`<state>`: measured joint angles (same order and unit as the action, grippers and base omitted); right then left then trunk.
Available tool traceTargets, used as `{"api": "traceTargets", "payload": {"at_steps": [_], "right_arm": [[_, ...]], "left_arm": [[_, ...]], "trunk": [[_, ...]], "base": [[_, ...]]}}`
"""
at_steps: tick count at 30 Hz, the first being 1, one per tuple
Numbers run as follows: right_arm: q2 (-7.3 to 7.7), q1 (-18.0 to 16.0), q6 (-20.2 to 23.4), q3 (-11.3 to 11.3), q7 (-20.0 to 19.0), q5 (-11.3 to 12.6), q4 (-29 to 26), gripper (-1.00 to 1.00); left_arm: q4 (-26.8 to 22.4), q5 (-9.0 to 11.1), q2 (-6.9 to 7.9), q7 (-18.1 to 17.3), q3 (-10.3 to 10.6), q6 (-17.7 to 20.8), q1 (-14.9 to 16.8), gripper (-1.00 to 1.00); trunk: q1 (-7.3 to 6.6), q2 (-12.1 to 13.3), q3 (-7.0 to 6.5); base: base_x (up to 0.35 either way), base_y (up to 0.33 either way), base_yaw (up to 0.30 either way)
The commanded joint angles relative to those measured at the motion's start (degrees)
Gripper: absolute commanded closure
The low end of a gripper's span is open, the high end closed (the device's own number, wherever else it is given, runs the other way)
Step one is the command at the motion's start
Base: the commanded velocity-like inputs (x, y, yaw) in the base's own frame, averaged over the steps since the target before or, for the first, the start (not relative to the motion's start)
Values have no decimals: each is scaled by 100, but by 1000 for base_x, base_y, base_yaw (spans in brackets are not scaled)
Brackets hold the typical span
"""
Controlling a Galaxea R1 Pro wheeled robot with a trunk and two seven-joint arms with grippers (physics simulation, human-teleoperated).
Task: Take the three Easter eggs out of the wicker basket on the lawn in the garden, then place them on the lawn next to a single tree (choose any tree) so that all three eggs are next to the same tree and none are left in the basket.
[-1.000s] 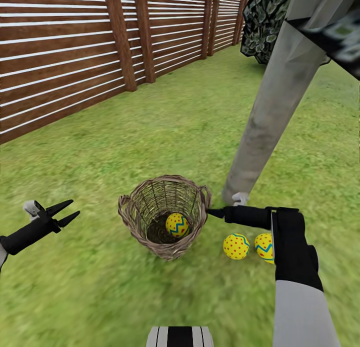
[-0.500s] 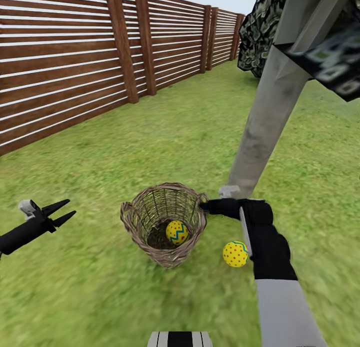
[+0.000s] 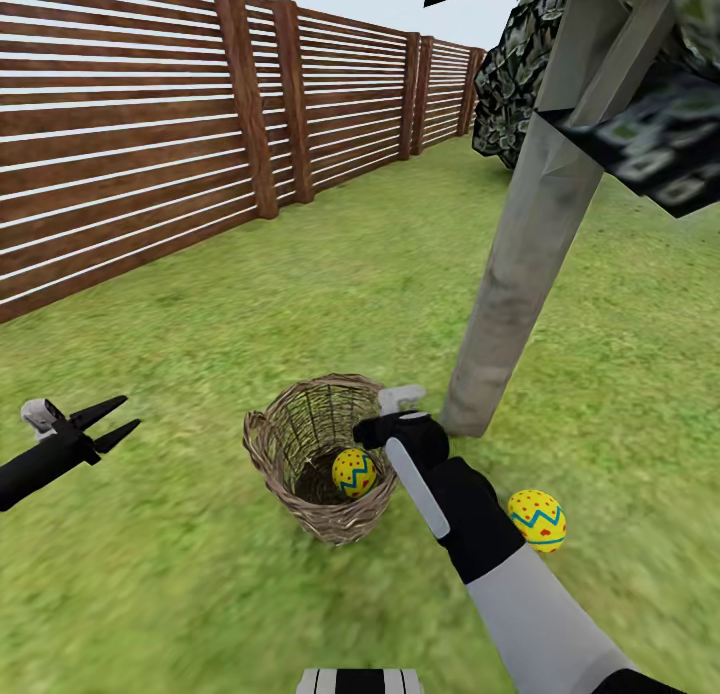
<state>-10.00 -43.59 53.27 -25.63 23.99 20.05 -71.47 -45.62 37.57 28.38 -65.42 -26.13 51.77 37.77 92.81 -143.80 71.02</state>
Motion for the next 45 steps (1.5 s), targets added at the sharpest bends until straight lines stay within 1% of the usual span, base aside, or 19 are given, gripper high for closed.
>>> {"api": "traceTargets", "payload": {"at_steps": [1,4,8,10,14,23,26,30,35,36,39,41,43,44,45], "right_arm": [[0,-9,21,-15,67,75,8,-100],[0,-16,57,-33,72,136,32,-100],[2,-18,94,-47,86,481,72,-100],[5,-18,101,-47,92,534,143,-100],[6,-18,110,-46,96,559,198,-100],[19,-11,117,-35,97,570,239,-100],[24,-15,242,-33,97,566,472,-100],[38,-12,307,7,97,556,579,-100],[42,-30,315,30,97,545,764,-100],[35,-174,321,31,101,549,902,-100],[33,-337,348,22,95,552,1000,-100],[37,-417,423,-14,82,552,1020,-100],[45,-469,452,-121,74,547,1037,-100],[48,-549,462,-328,63,545,1081,-100],[48,-585,465,-426,58,545,1106,-100]], "left_arm": [[3,14,1,-6,-16,35,3,-100],[6,14,1,-6,-37,34,3,-100],[3,14,1,-21,-43,42,3,-100],[1,14,1,-24,-42,43,3,-100],[-4,21,-2,-39,-41,43,3,-100],[1,23,-2,-41,-41,52,3,-100],[1,23,-6,-41,-41,48,3,-100],[4,23,-8,-41,-41,47,3,-100],[1,23,-9,-41,-41,46,3,-100],[1,23,-8,-41,-41,44,3,-100],[1,23,-11,-41,-41,43,3,-100],[6,23,-15,-41,-38,43,3,-100],[8,23,-16,-41,-40,43,3,-100],[9,23,-16,-41,-38,43,3,-100],[9,23,-16,-41,-37,43,3,-100]], "trunk": [[-1,-2,5],[-1,-2,5],[-1,-2,5],[-1,-2,5],[-1,-2,5],[-1,-2,5],[-1,-2,5],[-1,-2,5],[-1,-2,5],[-1,-2,5],[-1,-2,5],[-1,-2,5],[-1,-2,5],[-1,-2,5],[-1,-2,5]], "base": [[25,7,0],[177,93,0],[253,156,0],[87,59,0],[21,76,0],[1,284,0],[0,222,-46],[35,43,-36],[271,61,-3],[141,23,0],[47,8,0],[9,1,0],[4,1,0],[2,0,0],[1,0,0]]}}
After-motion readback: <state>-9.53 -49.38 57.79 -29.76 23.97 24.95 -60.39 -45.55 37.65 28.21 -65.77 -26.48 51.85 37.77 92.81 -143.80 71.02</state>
